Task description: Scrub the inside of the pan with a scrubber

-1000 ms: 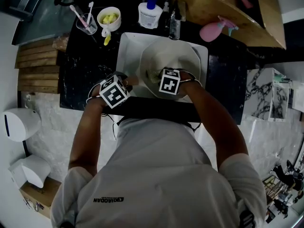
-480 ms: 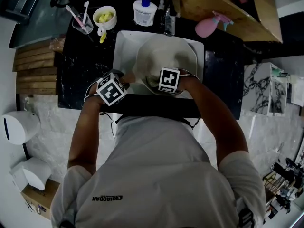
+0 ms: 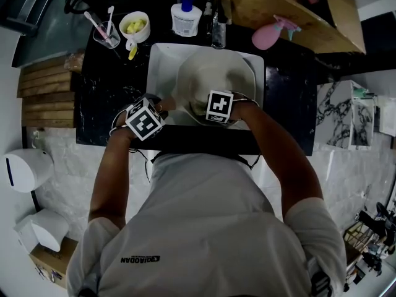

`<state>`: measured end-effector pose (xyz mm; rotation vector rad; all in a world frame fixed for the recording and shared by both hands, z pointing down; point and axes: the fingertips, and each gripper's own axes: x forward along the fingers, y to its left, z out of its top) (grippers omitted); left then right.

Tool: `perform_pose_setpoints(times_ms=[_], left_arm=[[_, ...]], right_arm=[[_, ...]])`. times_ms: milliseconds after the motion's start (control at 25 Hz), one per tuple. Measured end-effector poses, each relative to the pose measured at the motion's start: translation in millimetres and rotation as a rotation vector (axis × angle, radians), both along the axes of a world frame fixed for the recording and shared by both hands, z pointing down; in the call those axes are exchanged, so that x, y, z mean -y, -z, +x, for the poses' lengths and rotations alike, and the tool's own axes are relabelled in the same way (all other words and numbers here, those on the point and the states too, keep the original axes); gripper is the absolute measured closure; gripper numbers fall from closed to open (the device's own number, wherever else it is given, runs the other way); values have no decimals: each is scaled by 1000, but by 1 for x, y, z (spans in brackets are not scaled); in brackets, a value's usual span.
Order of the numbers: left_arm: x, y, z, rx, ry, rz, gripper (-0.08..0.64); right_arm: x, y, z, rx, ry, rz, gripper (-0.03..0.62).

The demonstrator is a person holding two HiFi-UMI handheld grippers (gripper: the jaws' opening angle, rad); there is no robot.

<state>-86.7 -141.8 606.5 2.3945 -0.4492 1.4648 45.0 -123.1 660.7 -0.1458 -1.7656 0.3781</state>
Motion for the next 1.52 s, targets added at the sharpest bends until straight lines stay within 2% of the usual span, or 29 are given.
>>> perform_pose_setpoints(times_ms=[160, 320, 560, 680, 760, 840, 960, 1040, 1160, 1520], left_arm=[[0, 0, 0, 0, 0, -3, 373], [1, -1, 0, 1, 0, -3, 373], [0, 0, 0, 2, 1, -8, 373], [-1, -2, -1, 6, 0, -10, 373], [0, -2, -1, 7, 0, -12, 373], [0, -1, 0, 6, 0, -14, 373], [0, -2, -1, 7, 0, -16, 373], [0, -2, -1, 8, 0, -18, 373], [-1, -2, -1, 7, 0, -24, 373], [0, -3, -2, 12, -4, -27, 373]], right_arm=[[7, 8, -2, 29, 22, 72, 466], [37, 34, -4, 108, 25, 223, 495], [96, 43, 28, 70, -85, 403, 506], [132, 43, 45, 2, -92, 574, 506], [151, 40, 53, -57, -37, 696, 506], [161, 34, 56, -114, 66, 797, 506], [164, 20, 51, -188, 251, 883, 506], [164, 9, 50, -234, 339, 899, 506], [162, -8, 53, -279, 393, 871, 506], [162, -26, 63, -279, 308, 771, 500]])
